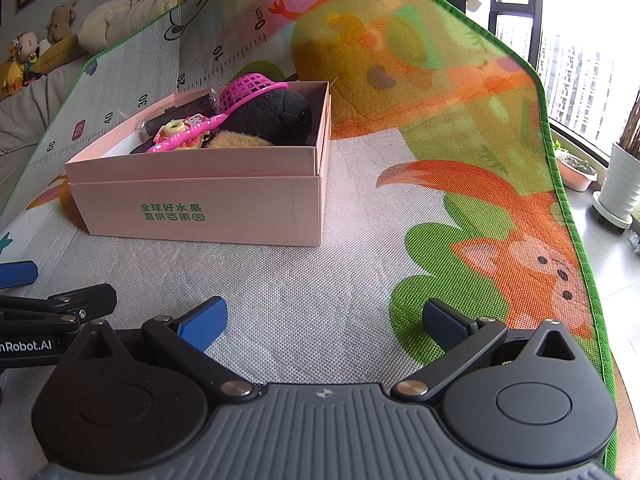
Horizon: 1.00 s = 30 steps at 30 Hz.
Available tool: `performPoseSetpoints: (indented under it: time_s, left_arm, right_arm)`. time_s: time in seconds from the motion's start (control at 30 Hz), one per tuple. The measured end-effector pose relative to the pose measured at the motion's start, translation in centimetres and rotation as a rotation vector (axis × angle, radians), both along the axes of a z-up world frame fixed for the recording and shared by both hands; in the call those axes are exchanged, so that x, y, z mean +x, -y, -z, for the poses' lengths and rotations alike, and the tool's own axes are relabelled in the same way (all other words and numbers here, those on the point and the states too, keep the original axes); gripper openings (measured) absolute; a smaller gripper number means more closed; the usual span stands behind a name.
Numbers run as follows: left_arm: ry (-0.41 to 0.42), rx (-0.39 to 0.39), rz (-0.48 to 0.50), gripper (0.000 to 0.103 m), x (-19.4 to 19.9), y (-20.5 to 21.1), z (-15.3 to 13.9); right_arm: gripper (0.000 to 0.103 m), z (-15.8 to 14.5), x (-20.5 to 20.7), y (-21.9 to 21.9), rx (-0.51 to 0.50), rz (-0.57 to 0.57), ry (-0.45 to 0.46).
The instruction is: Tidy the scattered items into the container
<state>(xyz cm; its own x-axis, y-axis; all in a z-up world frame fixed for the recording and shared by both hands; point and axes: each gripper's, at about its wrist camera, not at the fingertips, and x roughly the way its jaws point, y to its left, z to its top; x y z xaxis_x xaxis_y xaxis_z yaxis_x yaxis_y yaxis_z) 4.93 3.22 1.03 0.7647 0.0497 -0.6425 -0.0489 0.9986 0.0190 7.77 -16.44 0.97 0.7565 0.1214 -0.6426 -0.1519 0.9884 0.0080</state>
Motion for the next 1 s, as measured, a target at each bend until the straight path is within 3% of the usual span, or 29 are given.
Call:
performPoseSetpoints:
  time_s: [1.0]
  left_arm:
    - [-0.034,-0.016,0.044,0.103,0.13,-0.42,-0.25]
  right_arm:
    - [0.103,-0.03,0.02,0.02,0.001,0.0,0.0]
